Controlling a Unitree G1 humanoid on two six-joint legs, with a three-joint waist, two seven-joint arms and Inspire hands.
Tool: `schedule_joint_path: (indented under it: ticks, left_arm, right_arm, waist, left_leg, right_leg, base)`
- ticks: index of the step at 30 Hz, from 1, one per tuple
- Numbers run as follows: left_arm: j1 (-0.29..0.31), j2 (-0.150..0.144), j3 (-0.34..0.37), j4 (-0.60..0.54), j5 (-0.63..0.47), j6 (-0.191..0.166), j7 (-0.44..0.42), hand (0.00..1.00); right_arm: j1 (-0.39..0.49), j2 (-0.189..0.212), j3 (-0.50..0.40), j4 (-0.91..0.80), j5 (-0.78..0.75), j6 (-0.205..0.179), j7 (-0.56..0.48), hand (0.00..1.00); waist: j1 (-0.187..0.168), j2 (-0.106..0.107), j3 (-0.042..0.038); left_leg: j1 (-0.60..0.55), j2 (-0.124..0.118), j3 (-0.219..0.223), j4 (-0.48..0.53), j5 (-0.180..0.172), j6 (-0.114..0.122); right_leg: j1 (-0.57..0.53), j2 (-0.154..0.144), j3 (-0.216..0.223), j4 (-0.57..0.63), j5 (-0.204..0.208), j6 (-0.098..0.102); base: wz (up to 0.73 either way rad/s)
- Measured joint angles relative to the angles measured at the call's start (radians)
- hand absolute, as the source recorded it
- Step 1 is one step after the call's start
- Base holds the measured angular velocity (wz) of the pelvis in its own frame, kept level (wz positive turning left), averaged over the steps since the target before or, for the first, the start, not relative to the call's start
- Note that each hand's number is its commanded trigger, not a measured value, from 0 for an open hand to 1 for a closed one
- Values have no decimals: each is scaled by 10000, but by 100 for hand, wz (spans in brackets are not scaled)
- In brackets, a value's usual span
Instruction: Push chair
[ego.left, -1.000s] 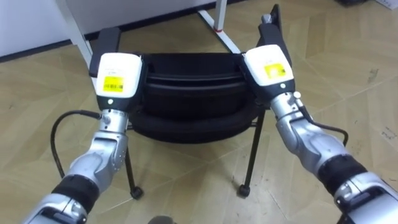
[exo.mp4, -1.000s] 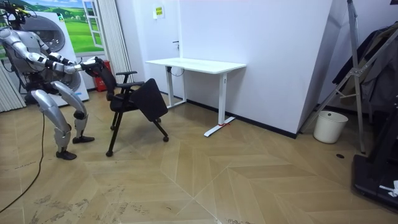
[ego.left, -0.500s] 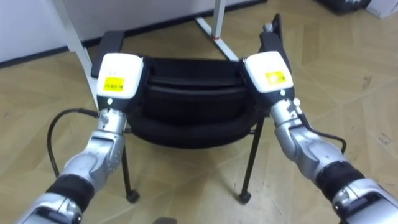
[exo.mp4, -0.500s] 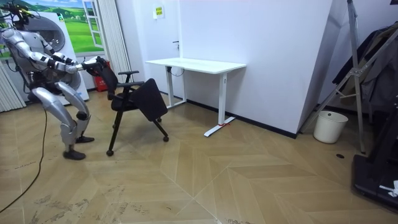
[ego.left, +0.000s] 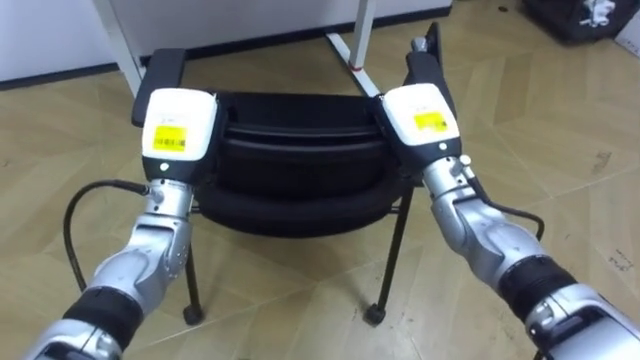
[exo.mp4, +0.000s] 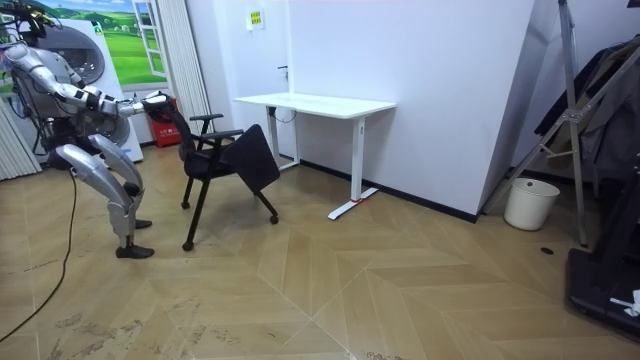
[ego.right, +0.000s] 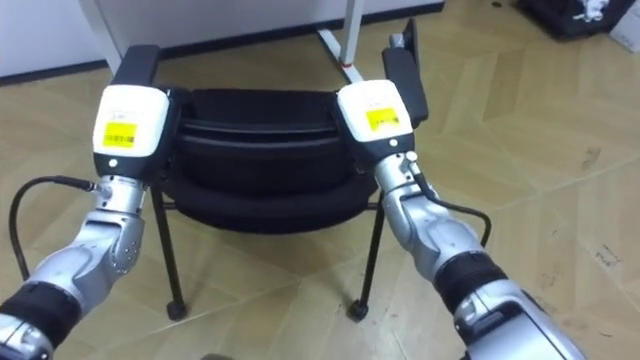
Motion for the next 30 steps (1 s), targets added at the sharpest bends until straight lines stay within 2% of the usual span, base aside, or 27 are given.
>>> schedule_joint_path:
  ticks: [1, 2, 3, 4, 5, 7, 8, 9, 10, 12, 13, 14, 15, 16, 17, 18, 19, 21, 22, 23, 24, 25, 27, 30]
  left_arm:
    - [110, 6, 27, -11, 0, -1, 68, 100]
    - [160, 7, 48, -26, 0, 0, 123, 100]
    - [267, 7, 57, -78, 0, 29, 152, 100]
    - [339, 4, 46, -96, -1, 71, 154, 100]
    - [358, -10, 19, -84, -3, 100, 145, 100]
    - [421, -24, -148, -78, -91, 123, 113, 100]
    - [443, -23, -195, -92, -125, 122, 114, 100]
    - [469, -27, -245, -103, -164, 124, 113, 100]
    - [489, -34, -279, -91, -208, 120, 102, 100]
    - [537, -105, -291, -4, -216, 93, 95, 100]
    - [611, -134, -313, -6, -223, 75, 109, 100]
    - [630, -192, -323, -6, -233, 63, 107, 100]
    - [675, -388, -319, -19, -249, 88, 117, 100]
    - [776, -547, -319, -22, -259, 115, 128, 100]
    - [871, -551, -318, -41, -277, 119, 133, 100]
    - [1048, -651, -322, -90, -291, 115, 155, 100]
    - [1177, -705, -322, -126, -290, 101, 199, 100]
    - [1275, -644, -333, -262, -290, 83, 195, 100]
    - [1316, -553, -341, -428, -291, 79, 161, 100]
    - [1321, -502, -341, -521, -291, 76, 125, 100]
    - [1334, -472, -317, -628, -290, 75, 9, 100]
    - [1341, -456, -260, -707, -290, 74, -137, 100]
    - [1394, -430, -146, -903, -285, 86, -225, 100]
    - [1602, -240, -108, -1319, -279, 86, -324, 100]
  right_arm:
    - [45, 5, -2, -83, -40, -27, 163, 100]
    - [62, 0, -3, -128, -65, -35, 225, 100]
    - [90, 11, -1, -158, -76, -39, 354, 100]
    - [111, 21, -1, -157, -84, -69, 461, 100]
    - [141, 22, -1, -153, -84, -80, 487, 100]
    - [415, 4, -68, -192, -79, -147, 397, 100]
    - [490, 3, -90, -220, -77, -153, 321, 100]
    - [592, -13, -94, -284, -77, -160, 216, 100]
    - [643, -36, -93, -328, -82, -200, 185, 100]
    - [756, -123, -63, -335, -131, -292, 30, 100]
    - [821, -199, 22, -333, -159, -334, -159, 100]
    - [863, -198, 30, -353, -184, -365, -229, 100]
    - [900, -336, 44, -392, -230, -446, -306, 100]
    - [925, -491, 102, -414, -234, -468, -306, 100]
    - [949, -553, 144, -396, -232, -471, -298, 100]
    - [1033, -648, 197, -403, -235, -562, -313, 100]
    - [1141, -659, 211, -415, -281, -607, -381, 100]
    - [1250, -666, 210, -499, -287, -655, -433, 100]
    - [1268, -674, 210, -556, -289, -642, -517, 100]
    - [1272, -678, 208, -585, -289, -623, -557, 100]
    - [1290, -657, 207, -595, -292, -565, -616, 100]
    - [1277, -647, 207, -612, -292, -540, -614, 100]
    - [1269, -612, 191, -733, -350, -486, -625, 100]
    - [1446, -623, 188, -1016, -349, -418, -610, 100]
  waist:
    - [44, -6, -12]
    - [43, -2, -14]
    - [53, -1, -14]
    - [69, 8, -19]
    - [72, 38, -16]
    - [72, 45, -12]
    - [69, 38, -12]
    - [33, 44, -16]
    - [32, 28, -9]
    - [9, -12, 2]
    - [-27, -3, 19]
    - [-116, 14, 20]
    - [-255, 113, 5]
    - [-269, 125, 27]
    - [-261, 223, -1]
    - [-323, 401, -46]
    - [-340, 461, -35]
    - [-341, 463, -37]
    - [-316, 432, -58]
    - [-348, 406, -56]
    - [-350, 344, -97]
    - [-266, 376, -154]
    - [-263, 368, -171]
    - [-280, 312, -215]
  left_leg:
    - [162, 70, -12, 113, 68, 38]
    - [98, 105, -22, 362, 180, 172]
    - [-242, 123, -112, 1286, 598, 540]
    - [-755, 102, -218, 2527, 1352, 729]
    - [-1046, 84, -318, 3101, 1860, 766]
    - [-2014, -55, -623, 4741, 3831, 909]
    - [-2193, -137, -714, 5008, 4282, 940]
    - [-2546, -292, -867, 5417, 5260, 913]
    - [-2794, -328, -815, 5641, 6094, 1013]
    - [-3046, -458, -787, 5734, 6970, 1089]
    - [-3217, -612, -657, 5716, 6911, 1098]
    - [-3377, -740, -497, 5713, 6455, 1118]
    - [-3777, -1016, -11, 5646, 5286, 1136]
    - [-4061, -1284, 508, 5177, 4594, 1181]
    - [-4110, -1404, 677, 4707, 4356, 1148]
    - [-4050, -1585, 896, 3423, 4056, 1019]
    - [-3766, -1661, 1083, 1908, 4008, 978]
    - [-3278, -1686, 1086, 158, 3973, 1006]
    - [-3048, -1683, 1088, -304, 3703, 1001]
    - [-3003, -1692, 1146, -327, 3691, 1098]
    - [-2981, -1683, 1381, -282, 3547, 1236]
    - [-2919, -1709, 1567, -285, 3481, 1344]
    - [-2907, -1853, 1616, -288, 3421, 1442]
    - [-2801, -2015, 1590, -358, 3352, 1555]
  right_leg:
    - [148, 123, 58, 14, -157, -66]
    - [209, 164, 95, 29, -219, -111]
    - [338, 257, 143, 132, -380, -170]
    - [471, 263, 133, 342, -597, -221]
    - [565, 266, 100, 431, -712, -254]
    - [885, 229, -34, 763, -1127, -329]
    - [942, 204, -61, 829, -1237, -327]
    - [1044, 141, -130, 952, -1402, -374]
    - [1123, 67, -145, 1041, -1524, -412]
    - [1247, -79, -177, 1078, -1627, -484]
    - [1353, -226, -241, 1082, -1698, -480]
    - [1399, -315, -284, 1094, -1752, -480]
    - [1427, -510, -295, 1224, -1858, -433]
    - [1467, -690, -297, 1414, -2015, -418]
    - [1529, -742, -302, 1476, -2103, -402]
    - [1728, -759, -316, 1579, -2290, -268]
    - [1895, -791, -312, 1677, -2562, -26]
    - [2084, -811, -222, 1841, -2788, 98]
    - [2096, -861, -149, 1985, -2950, 222]
    - [2099, -915, -130, 2053, -3027, 297]
    - [2109, -991, 30, 2090, -3115, 463]
    - [2112, -1029, 230, 2026, -3119, 629]
    - [2155, -1140, 302, 1865, -3099, 787]
    - [2421, -1190, 360, 1333, -3049, 1011]
  base:
    - [4]
    - [0]
    - [4]
    - [4]
    - [8]
    - [21]
    - [26]
    - [21]
    - [23]
    - [25]
    - [37]
    - [38]
    - [18]
    - [0]
    - [-12]
    - [-4]
    - [-4]
    - [-8]
    - [-3]
    - [-5]
    - [-18]
    - [-24]
    - [-15]
    - [-6]
